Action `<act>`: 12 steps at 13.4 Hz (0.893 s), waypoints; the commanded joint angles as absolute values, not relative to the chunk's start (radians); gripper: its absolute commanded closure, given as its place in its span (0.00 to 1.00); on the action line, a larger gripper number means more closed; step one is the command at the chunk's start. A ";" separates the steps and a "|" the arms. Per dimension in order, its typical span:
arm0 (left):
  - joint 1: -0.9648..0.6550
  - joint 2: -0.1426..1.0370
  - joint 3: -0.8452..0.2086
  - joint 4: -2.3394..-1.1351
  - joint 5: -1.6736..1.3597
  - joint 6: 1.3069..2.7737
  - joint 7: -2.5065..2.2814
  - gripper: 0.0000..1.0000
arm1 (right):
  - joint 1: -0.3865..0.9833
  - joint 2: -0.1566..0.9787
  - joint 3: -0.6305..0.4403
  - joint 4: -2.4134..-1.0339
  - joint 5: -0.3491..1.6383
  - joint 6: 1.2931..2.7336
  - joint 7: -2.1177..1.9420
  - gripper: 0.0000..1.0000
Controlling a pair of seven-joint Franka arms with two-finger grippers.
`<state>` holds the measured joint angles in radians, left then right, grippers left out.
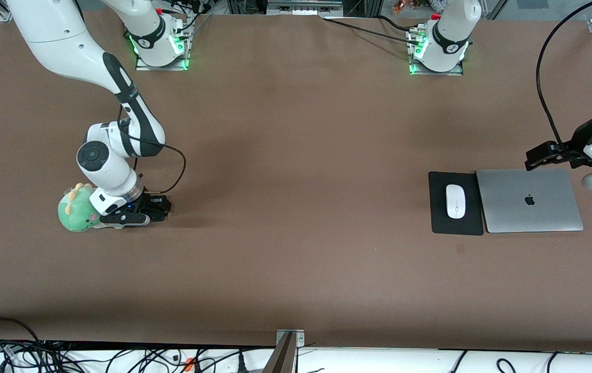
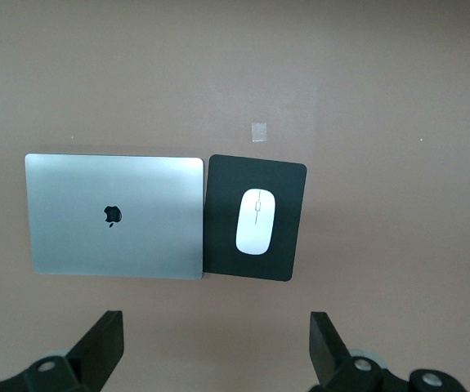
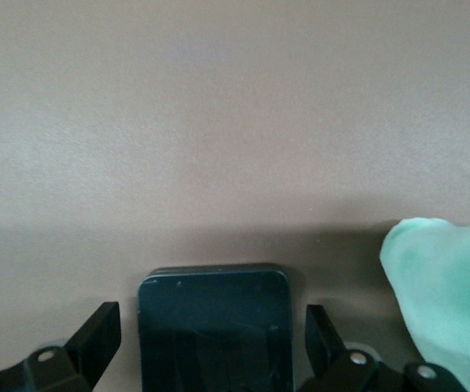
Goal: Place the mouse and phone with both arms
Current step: 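Lower the phone beside the plush toy and open the right gripper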
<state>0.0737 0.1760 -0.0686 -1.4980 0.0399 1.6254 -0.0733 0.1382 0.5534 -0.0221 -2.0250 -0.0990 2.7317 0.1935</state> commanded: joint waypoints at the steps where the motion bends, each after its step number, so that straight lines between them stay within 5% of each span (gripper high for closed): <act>1: 0.075 0.175 -0.071 -1.489 0.021 1.612 -0.068 0.00 | 0.121 0.493 -0.002 -2.002 -0.077 2.636 0.166 0.00; 8: 0.075 0.172 -0.071 -1.482 0.021 1.612 -0.067 0.00 | 0.121 0.404 -0.011 -1.757 0.132 2.205 0.019 0.00; 12: 0.080 0.172 -0.071 -1.477 0.020 1.615 -0.064 0.00 | 0.117 0.281 -0.090 -1.726 0.141 2.024 -0.075 0.00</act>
